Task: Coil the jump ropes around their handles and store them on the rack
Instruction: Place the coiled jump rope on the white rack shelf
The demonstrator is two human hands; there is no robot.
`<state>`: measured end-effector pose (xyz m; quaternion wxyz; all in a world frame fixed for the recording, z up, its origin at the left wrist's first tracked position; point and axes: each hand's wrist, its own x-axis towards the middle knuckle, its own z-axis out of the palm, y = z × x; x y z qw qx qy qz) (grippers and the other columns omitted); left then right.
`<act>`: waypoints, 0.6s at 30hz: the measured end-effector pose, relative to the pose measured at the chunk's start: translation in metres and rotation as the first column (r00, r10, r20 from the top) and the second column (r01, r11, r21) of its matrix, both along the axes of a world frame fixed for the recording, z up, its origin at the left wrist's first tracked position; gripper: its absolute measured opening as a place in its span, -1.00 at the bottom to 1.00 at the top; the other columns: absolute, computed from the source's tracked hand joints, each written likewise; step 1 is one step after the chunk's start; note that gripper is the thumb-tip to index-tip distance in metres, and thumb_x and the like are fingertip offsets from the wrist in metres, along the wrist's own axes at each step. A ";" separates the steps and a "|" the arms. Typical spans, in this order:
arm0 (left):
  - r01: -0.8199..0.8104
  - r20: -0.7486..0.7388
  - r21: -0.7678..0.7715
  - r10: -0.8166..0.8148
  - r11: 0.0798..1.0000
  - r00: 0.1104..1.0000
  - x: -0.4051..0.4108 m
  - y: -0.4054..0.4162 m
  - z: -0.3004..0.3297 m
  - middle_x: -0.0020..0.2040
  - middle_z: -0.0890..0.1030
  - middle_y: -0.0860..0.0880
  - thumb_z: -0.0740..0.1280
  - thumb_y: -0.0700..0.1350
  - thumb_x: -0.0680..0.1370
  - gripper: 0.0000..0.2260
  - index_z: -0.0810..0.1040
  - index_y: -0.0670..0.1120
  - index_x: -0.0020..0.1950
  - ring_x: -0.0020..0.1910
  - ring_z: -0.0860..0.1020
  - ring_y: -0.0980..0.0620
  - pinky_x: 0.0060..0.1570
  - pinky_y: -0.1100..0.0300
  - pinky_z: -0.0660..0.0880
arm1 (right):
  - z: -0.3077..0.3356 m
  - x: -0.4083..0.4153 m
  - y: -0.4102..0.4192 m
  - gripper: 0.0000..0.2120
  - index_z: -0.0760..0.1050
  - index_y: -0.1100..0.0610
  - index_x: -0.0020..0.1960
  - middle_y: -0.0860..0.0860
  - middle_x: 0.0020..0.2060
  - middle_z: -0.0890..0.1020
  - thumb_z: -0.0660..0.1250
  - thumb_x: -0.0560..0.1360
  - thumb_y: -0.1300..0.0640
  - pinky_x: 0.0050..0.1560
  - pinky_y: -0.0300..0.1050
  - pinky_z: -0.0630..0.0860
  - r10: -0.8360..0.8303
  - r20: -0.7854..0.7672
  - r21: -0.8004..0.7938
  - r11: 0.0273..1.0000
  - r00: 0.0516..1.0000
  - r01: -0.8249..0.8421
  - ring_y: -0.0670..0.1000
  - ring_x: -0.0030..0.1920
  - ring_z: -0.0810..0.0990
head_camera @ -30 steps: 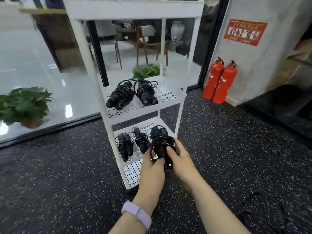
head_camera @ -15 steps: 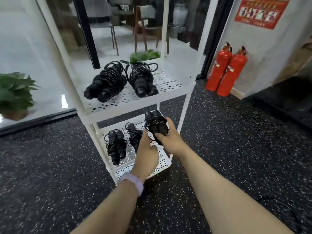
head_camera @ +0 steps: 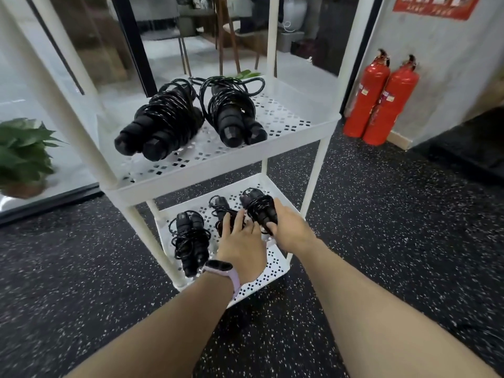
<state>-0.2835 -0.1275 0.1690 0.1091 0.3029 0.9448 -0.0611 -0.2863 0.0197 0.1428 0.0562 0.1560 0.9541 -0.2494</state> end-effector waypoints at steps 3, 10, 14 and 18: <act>0.006 -0.028 -0.049 -0.008 0.999 1.000 0.004 -0.002 0.001 0.69 0.00 -0.09 -0.13 0.04 0.74 -0.47 -0.06 -0.15 0.67 0.64 -0.25 -0.17 0.57 -0.22 -0.27 | 0.004 0.003 -0.002 -0.27 -0.08 0.11 0.68 0.14 0.47 0.37 0.27 0.68 0.03 0.32 0.13 0.44 0.009 0.023 0.014 1.000 1.000 -0.010 0.20 0.44 0.40; -0.136 -0.224 0.460 0.263 0.878 0.938 0.049 0.010 -0.005 0.55 0.32 -0.25 0.19 -0.08 0.64 -0.58 0.40 -0.19 0.48 0.56 0.21 -0.26 0.59 -0.20 -0.03 | 0.040 0.076 0.023 -0.55 0.23 0.12 0.56 0.11 0.40 0.44 0.20 0.71 0.11 0.24 0.05 0.48 0.156 -0.156 0.041 0.988 0.975 -0.152 0.16 0.30 0.51; -0.016 -0.211 0.591 0.174 0.807 0.962 0.115 0.043 -0.035 0.26 0.52 -0.22 0.31 -0.12 0.56 -0.72 0.53 -0.18 0.25 0.28 0.45 -0.28 0.37 -0.24 0.30 | 0.040 0.160 0.054 -0.68 0.44 0.19 0.42 0.15 0.23 0.57 0.21 0.69 0.15 0.21 0.08 0.52 0.144 -0.142 0.075 0.988 0.979 -0.135 0.17 0.20 0.58; 0.143 -0.234 0.588 -0.002 0.796 0.972 0.185 0.077 -0.063 0.09 0.52 -0.13 0.30 -0.10 0.57 -0.84 0.53 -0.12 0.11 0.12 0.48 -0.20 0.21 -0.14 0.35 | 0.019 0.253 0.089 -0.66 0.44 0.21 0.45 0.17 0.27 0.58 0.21 0.70 0.15 0.27 0.12 0.51 0.053 -0.111 0.064 0.997 0.992 -0.046 0.19 0.23 0.59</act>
